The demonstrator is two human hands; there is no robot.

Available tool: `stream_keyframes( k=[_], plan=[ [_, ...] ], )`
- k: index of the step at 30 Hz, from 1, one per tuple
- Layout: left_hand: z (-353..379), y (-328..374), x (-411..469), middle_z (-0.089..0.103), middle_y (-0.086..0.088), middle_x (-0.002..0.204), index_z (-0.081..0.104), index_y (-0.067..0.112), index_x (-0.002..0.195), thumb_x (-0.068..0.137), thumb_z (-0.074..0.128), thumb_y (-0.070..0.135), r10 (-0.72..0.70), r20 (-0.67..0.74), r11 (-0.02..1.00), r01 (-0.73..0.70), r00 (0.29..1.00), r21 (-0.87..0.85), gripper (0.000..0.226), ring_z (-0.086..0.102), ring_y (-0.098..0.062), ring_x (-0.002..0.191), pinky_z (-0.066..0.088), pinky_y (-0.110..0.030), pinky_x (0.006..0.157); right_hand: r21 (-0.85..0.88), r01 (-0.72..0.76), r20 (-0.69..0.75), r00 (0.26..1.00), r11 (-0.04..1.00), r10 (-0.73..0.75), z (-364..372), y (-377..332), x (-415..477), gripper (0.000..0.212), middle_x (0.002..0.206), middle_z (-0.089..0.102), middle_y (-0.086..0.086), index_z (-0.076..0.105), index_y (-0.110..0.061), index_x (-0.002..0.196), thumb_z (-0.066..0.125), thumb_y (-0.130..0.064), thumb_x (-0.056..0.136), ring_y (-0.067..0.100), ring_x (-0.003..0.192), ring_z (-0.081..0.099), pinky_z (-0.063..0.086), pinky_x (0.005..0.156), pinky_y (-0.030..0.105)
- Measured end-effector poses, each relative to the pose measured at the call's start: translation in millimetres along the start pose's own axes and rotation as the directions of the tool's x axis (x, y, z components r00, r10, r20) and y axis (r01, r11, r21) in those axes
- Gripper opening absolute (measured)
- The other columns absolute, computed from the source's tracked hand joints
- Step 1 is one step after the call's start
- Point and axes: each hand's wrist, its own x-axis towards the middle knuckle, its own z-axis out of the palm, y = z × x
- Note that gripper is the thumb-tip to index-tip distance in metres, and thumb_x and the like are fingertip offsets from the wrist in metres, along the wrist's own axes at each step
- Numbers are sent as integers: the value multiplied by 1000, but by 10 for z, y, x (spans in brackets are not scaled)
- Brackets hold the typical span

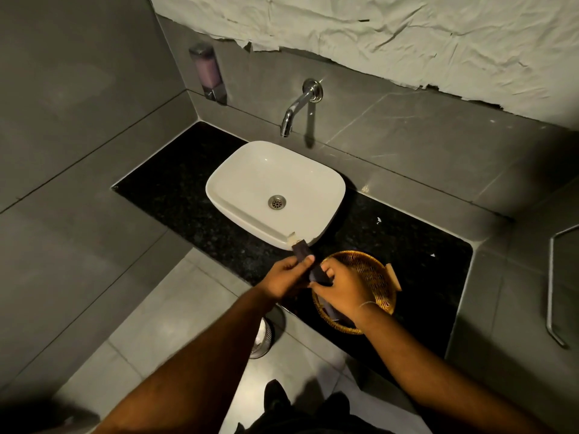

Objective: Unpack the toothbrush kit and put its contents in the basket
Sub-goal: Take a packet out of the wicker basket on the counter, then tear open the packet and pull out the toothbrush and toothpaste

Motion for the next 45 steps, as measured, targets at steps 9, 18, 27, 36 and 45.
stream_keyframes(
  k=[9, 18, 27, 36, 45],
  plan=[
    [-113, -34, -40, 71, -20, 82, 75, 16, 107, 105, 66, 36, 131, 70, 918, -147, 989, 368, 22, 65, -21, 69, 54, -38, 66, 691, -491, 341, 869, 531, 359, -237, -98, 108, 42, 116, 78, 15, 67, -14, 119, 64, -49, 96, 19, 84, 83, 65, 68, 29],
    [-19, 523, -247, 77, 8, 121, 67, 46, 135, 92, 58, 72, -2, 231, 17, -231, 973, 973, 51, 72, -19, 114, 57, -39, 90, 722, -675, 561, 700, 151, 442, -63, -36, 83, 27, 115, 70, 13, 61, -21, 112, 57, -46, 103, 27, 97, 71, 59, 70, 39],
    [254, 769, -444, 75, 6, 114, 73, 37, 127, 89, 58, 78, -146, 85, -257, -121, 986, 959, 58, 72, -21, 107, 48, -37, 77, 680, -711, 557, 661, 180, 503, 171, -124, -56, 16, 94, 69, 11, 68, -15, 107, 55, -22, 104, 22, 79, 65, 56, 40, 24],
    [398, 787, -575, 76, 4, 119, 72, 35, 132, 87, 70, 70, -124, 53, -322, -91, 991, 942, 57, 72, -23, 114, 48, -36, 79, 706, -684, 537, 687, 185, 489, 192, -68, -227, 33, 106, 68, 15, 64, -9, 132, 63, -25, 103, 24, 79, 65, 55, 59, 32],
    [230, 767, -609, 73, 3, 121, 73, 38, 128, 94, 70, 53, -108, 37, -211, -59, 993, 976, 37, 70, -26, 115, 53, -42, 89, 672, -694, 583, 712, 260, 392, 97, 111, -244, 37, 82, 77, 4, 76, -10, 120, 74, -38, 95, 14, 71, 74, 61, 51, 24]
  ],
)
